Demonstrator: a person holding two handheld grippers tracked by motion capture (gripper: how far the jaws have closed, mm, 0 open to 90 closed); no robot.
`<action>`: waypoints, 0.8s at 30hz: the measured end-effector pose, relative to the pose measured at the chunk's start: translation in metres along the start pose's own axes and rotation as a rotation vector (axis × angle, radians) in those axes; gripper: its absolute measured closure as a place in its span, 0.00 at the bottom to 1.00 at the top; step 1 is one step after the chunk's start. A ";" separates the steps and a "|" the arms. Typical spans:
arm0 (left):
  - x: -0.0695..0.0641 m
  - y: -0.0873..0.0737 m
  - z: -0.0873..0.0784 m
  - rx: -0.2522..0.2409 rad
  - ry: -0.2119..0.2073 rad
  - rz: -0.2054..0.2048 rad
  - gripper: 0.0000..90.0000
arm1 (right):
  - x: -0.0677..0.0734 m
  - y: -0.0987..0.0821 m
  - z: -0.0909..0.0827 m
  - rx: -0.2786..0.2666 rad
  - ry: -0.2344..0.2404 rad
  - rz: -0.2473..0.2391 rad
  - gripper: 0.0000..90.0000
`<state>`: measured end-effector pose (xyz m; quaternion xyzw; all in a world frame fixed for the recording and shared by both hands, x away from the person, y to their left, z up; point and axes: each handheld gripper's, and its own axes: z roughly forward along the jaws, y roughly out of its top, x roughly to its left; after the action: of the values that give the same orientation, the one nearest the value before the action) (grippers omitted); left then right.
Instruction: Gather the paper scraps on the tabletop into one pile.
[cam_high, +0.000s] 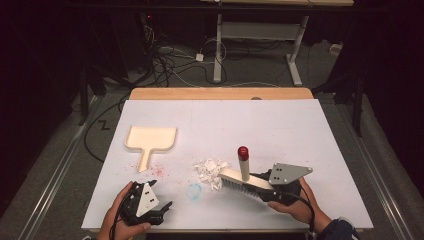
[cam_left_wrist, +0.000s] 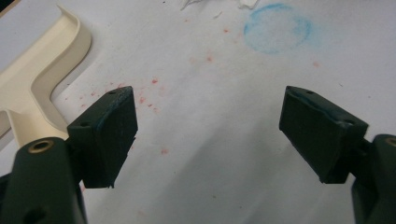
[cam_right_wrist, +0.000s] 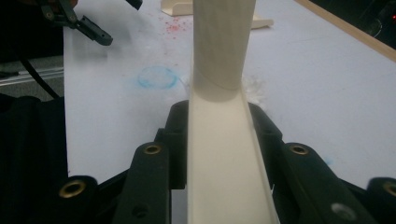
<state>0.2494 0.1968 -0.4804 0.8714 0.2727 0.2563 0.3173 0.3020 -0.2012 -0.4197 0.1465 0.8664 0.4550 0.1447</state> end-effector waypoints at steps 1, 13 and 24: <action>0.000 0.000 0.000 -0.001 0.000 -0.001 0.20 | -0.001 0.000 -0.003 -0.008 -0.004 -0.001 0.75; 0.002 -0.001 -0.002 -0.007 0.009 -0.013 0.20 | -0.005 -0.008 -0.055 0.009 -0.047 0.039 0.75; 0.002 0.002 0.001 -0.012 -0.013 -0.009 0.20 | -0.018 -0.033 -0.081 0.108 -0.003 0.140 0.75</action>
<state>0.2520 0.1963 -0.4790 0.8697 0.2732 0.2508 0.3256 0.2833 -0.2868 -0.4012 0.2148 0.8770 0.4165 0.1058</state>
